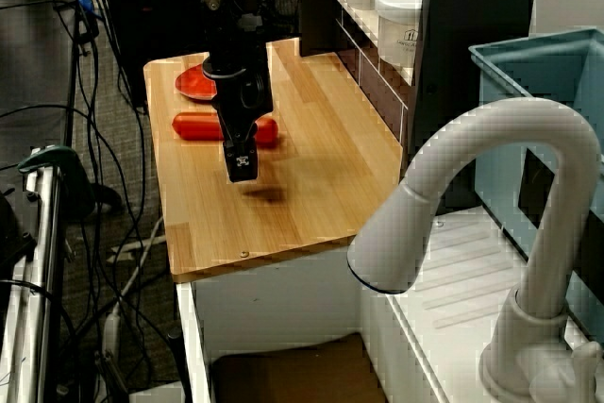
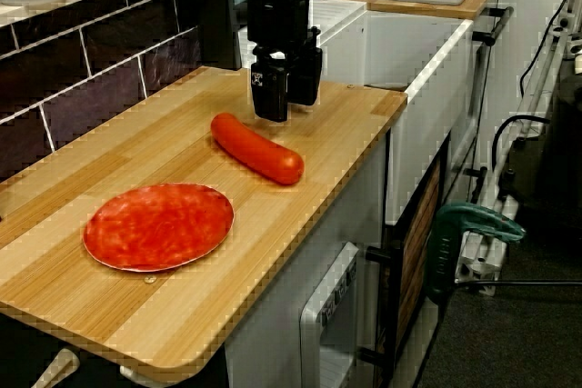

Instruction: Put the object on the plate

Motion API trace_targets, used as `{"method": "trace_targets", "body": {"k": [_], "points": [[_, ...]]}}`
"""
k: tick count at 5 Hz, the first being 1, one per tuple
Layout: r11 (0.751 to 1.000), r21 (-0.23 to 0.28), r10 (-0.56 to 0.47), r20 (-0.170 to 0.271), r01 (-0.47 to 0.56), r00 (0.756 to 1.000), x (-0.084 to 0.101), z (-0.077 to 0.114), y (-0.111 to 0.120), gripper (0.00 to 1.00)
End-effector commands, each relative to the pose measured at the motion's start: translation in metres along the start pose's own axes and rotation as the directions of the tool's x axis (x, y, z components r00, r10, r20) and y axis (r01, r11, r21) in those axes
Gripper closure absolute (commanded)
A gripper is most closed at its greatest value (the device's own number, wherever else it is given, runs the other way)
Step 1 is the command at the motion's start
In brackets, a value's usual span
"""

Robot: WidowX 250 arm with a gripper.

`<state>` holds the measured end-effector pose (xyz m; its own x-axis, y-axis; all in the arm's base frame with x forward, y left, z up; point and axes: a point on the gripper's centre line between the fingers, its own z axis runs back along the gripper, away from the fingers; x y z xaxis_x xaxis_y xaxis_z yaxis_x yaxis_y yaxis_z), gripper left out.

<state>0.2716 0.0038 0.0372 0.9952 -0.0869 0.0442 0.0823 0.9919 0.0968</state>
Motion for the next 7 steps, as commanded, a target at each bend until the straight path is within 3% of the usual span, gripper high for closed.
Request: {"method": "trace_targets", "body": {"k": [1,2,3,4,5,6,7], "points": [[1.000,0.000,0.000,0.000,0.000,1.000,0.000,0.000,0.000,0.00],[1.000,0.017,0.001,0.068,-0.002,0.998,0.008,0.027,0.022,0.00],[0.997,0.019,-0.070,0.138,0.068,0.988,0.007,0.051,0.041,0.00],[0.994,0.003,-0.104,0.150,0.105,0.983,0.006,0.051,0.068,0.00],[0.981,-0.008,-0.191,0.152,0.195,0.970,0.005,0.039,0.093,0.00],[0.978,-0.012,-0.207,0.142,0.210,0.968,-0.002,0.028,0.103,0.00],[0.962,-0.062,-0.259,0.122,0.268,0.958,-0.011,0.026,0.094,0.00]]}}
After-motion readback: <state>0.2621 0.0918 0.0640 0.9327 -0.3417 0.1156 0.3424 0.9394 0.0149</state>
